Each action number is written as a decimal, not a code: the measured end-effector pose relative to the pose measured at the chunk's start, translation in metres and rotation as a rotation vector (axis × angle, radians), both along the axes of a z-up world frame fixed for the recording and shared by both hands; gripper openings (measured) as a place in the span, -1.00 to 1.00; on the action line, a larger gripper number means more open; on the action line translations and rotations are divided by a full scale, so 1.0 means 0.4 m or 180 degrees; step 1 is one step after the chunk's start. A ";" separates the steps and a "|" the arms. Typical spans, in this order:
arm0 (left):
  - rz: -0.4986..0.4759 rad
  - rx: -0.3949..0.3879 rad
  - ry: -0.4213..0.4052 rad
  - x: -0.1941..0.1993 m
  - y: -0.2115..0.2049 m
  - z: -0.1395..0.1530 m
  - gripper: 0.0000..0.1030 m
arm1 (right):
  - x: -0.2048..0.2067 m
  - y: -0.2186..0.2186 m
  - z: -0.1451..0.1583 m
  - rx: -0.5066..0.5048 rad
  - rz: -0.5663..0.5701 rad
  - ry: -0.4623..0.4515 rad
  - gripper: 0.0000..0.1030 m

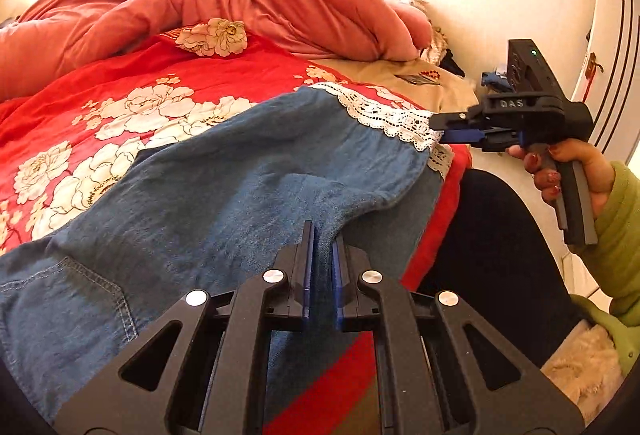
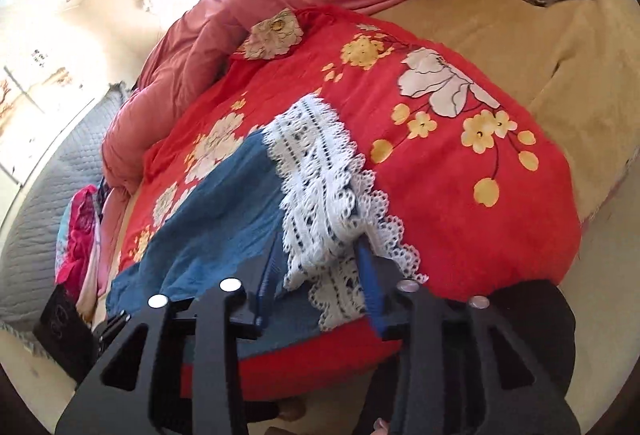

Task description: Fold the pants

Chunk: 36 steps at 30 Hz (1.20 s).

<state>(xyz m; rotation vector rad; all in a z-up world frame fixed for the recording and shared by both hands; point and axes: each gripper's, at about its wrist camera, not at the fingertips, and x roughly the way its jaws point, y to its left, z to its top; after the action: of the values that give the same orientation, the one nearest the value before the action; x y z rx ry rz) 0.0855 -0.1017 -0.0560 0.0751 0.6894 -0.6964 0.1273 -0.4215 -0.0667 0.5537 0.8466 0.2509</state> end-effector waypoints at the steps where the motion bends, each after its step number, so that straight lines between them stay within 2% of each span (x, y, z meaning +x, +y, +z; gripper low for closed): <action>1: -0.0002 -0.0004 0.0010 0.000 0.000 -0.001 -0.93 | 0.008 -0.003 -0.005 0.0009 -0.0020 0.0010 -0.33; 2: -0.0007 0.0009 0.0024 0.003 0.001 -0.003 -0.93 | 0.011 -0.005 -0.008 0.0012 -0.0046 0.0012 -0.41; 3: -0.0015 0.0014 0.0019 0.001 0.002 -0.003 -0.93 | 0.014 -0.005 -0.011 0.0004 -0.0064 0.0010 -0.71; 4: -0.0020 0.0003 0.0013 0.000 0.004 -0.001 -0.93 | 0.015 -0.006 -0.012 -0.0021 -0.0064 0.0001 -0.78; 11: -0.0122 -0.0003 -0.0075 -0.028 0.012 0.019 -0.93 | -0.016 -0.025 0.022 -0.0125 -0.0047 -0.0088 -0.79; 16: -0.0174 0.0160 -0.0046 -0.052 -0.007 -0.011 -0.93 | -0.017 -0.039 -0.005 -0.0124 -0.0004 0.0029 -0.79; 23: -0.0173 0.0337 0.0133 -0.057 -0.019 -0.070 -0.93 | -0.025 -0.048 -0.039 -0.0147 -0.0052 0.0161 -0.79; 31: -0.0204 0.0328 0.0111 -0.069 -0.016 -0.085 -0.93 | -0.027 -0.050 -0.053 -0.0184 -0.0060 0.0196 -0.78; 32: -0.0198 0.0335 0.0123 -0.070 -0.016 -0.089 -0.91 | -0.025 -0.052 -0.056 -0.0197 -0.0057 0.0215 -0.77; 34: -0.0195 0.0346 0.0142 -0.068 -0.017 -0.098 -0.90 | -0.030 -0.064 -0.060 -0.0207 -0.0119 0.0273 -0.55; 36: -0.0198 0.0309 0.0151 -0.071 -0.014 -0.099 -0.85 | -0.044 -0.078 -0.049 -0.0223 -0.0146 0.0227 -0.52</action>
<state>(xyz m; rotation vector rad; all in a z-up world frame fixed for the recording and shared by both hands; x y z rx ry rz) 0.0570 -0.1073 -0.0955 0.1702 0.7689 -0.7260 0.1098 -0.4528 -0.0862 0.5182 0.9072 0.1598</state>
